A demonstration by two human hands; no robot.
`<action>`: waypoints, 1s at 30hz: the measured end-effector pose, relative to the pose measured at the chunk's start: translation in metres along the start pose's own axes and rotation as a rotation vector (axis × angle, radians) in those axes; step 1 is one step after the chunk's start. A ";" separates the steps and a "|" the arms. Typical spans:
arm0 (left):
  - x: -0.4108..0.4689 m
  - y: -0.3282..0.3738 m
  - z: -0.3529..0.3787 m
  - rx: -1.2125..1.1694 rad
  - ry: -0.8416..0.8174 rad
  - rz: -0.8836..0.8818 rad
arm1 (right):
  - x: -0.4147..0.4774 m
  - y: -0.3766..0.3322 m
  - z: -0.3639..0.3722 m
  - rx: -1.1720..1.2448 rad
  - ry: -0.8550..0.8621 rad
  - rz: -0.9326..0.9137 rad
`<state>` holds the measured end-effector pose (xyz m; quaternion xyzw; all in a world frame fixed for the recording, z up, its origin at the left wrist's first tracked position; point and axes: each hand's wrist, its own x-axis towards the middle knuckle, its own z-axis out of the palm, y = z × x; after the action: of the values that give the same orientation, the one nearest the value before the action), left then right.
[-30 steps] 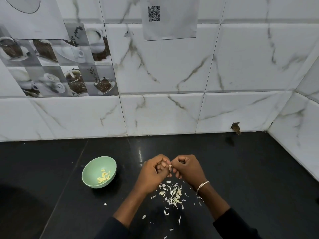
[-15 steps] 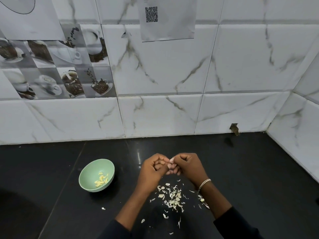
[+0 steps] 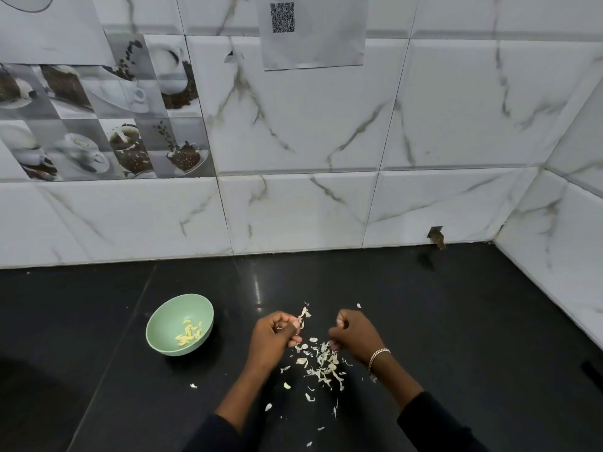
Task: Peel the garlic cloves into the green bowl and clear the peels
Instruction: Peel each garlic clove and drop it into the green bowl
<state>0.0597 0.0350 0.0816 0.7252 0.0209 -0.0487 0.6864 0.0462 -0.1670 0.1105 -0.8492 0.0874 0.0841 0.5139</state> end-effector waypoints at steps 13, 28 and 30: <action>-0.014 -0.038 -0.029 0.086 0.093 -0.123 | -0.003 0.025 0.069 -0.493 -0.239 -0.112; -0.025 -0.053 -0.053 0.096 0.120 -0.189 | -0.003 0.027 0.118 -0.578 -0.309 -0.213; -0.026 -0.052 -0.054 0.082 0.124 -0.191 | -0.003 0.025 0.112 -0.250 -0.271 -0.111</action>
<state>0.0313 0.0930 0.0357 0.7492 0.1304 -0.0700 0.6456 0.0314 -0.0785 0.0385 -0.8910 -0.0408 0.1792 0.4151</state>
